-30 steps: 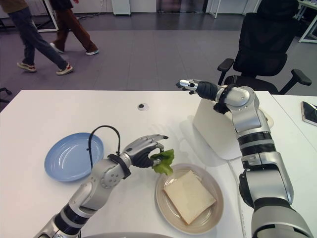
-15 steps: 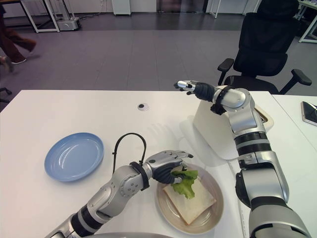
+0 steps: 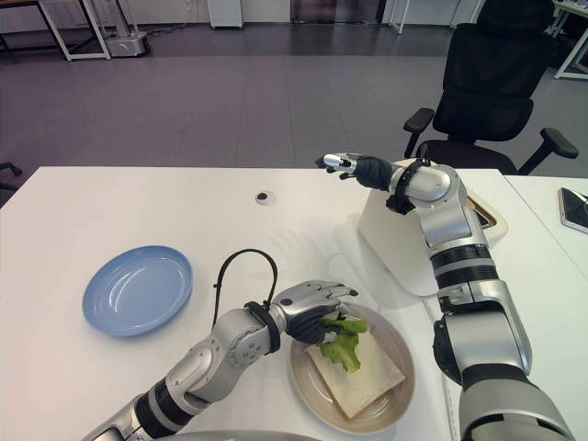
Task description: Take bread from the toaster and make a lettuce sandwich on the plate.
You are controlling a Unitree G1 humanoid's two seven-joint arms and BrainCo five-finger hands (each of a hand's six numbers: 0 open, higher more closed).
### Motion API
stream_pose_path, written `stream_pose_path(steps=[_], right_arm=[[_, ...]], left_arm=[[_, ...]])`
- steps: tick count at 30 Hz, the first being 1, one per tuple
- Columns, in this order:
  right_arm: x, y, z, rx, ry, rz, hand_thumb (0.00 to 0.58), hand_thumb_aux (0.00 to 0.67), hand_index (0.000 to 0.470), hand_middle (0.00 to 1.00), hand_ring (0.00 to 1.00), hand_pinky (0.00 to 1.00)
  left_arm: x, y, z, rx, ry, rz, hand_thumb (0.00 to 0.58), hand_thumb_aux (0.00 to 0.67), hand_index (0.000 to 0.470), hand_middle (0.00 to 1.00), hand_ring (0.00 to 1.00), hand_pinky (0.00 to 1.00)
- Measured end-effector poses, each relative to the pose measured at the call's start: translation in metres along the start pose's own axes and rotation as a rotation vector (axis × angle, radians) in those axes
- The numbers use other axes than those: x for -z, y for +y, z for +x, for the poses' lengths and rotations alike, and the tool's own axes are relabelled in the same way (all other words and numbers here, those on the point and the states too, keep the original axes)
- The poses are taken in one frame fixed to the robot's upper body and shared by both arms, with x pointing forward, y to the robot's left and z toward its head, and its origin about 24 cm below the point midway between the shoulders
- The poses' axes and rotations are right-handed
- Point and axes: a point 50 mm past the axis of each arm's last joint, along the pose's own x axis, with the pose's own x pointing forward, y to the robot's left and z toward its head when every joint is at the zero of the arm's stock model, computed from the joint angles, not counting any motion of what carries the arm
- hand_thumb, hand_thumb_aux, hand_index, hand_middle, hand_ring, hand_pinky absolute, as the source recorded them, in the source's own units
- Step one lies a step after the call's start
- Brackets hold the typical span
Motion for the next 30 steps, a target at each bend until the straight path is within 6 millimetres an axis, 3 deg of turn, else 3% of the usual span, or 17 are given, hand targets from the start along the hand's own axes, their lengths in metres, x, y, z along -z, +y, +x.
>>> stream_pose_path(steps=[1, 11, 14, 17, 18, 20, 22, 27, 30], right_arm=[[0.000, 0.000, 0.000, 0.000, 0.000, 0.000, 0.000, 0.000, 0.000, 0.00, 0.00, 0.00], [0.000, 0.001, 0.000, -0.003, 0.000, 0.000, 0.000, 0.000, 0.000, 0.00, 0.00, 0.00], [0.000, 0.002, 0.002, -0.005, -0.002, -0.002, 0.000, 0.000, 0.000, 0.00, 0.00, 0.00], [0.000, -0.004, -0.001, 0.058, -0.013, 0.000, 0.000, 0.000, 0.000, 0.00, 0.00, 0.00], [-0.002, -0.010, -0.003, 0.092, -0.020, -0.016, 0.000, 0.000, 0.000, 0.00, 0.00, 0.00], [-0.009, -0.029, -0.014, 0.208, 0.003, -0.186, 0.000, 0.000, 0.000, 0.00, 0.00, 0.00], [-0.017, -0.057, -0.037, 0.341, 0.095, -0.485, 0.000, 0.000, 0.000, 0.00, 0.00, 0.00], [-0.004, -0.089, -0.082, 0.423, 0.419, -0.976, 0.000, 0.000, 0.000, 0.00, 0.00, 0.00], [0.013, -0.087, -0.084, 0.326, 0.561, -1.037, 0.000, 0.000, 0.000, 0.00, 0.00, 0.00]], left_arm=[[-0.002, -0.001, 0.001, 0.000, -0.008, -0.016, 0.000, 0.000, 0.000, 0.00, 0.00, 0.00], [-0.002, 0.002, 0.003, -0.030, -0.019, -0.083, 0.000, 0.000, 0.000, 0.00, 0.00, 0.00], [0.005, 0.026, -0.002, -0.206, -0.011, -0.174, 0.000, 0.000, 0.000, 0.00, 0.00, 0.00], [0.037, 0.077, -0.031, -0.633, 0.053, -0.361, 0.000, 0.000, 0.000, 0.00, 0.00, 0.00], [0.050, 0.084, -0.042, -0.719, 0.085, -0.408, 0.000, 0.000, 0.000, 0.00, 0.00, 0.00], [0.076, 0.090, -0.063, -0.813, 0.171, -0.395, 0.000, 0.000, 0.000, 0.00, 0.00, 0.00], [0.099, 0.086, -0.080, -0.785, 0.287, -0.255, 0.000, 0.000, 0.000, 0.00, 0.00, 0.00], [0.121, 0.062, -0.089, -0.696, 0.380, -0.195, 0.000, 0.000, 0.000, 0.00, 0.00, 0.00], [0.123, 0.060, -0.091, -0.703, 0.389, -0.190, 0.000, 0.000, 0.000, 0.00, 0.00, 0.00]])
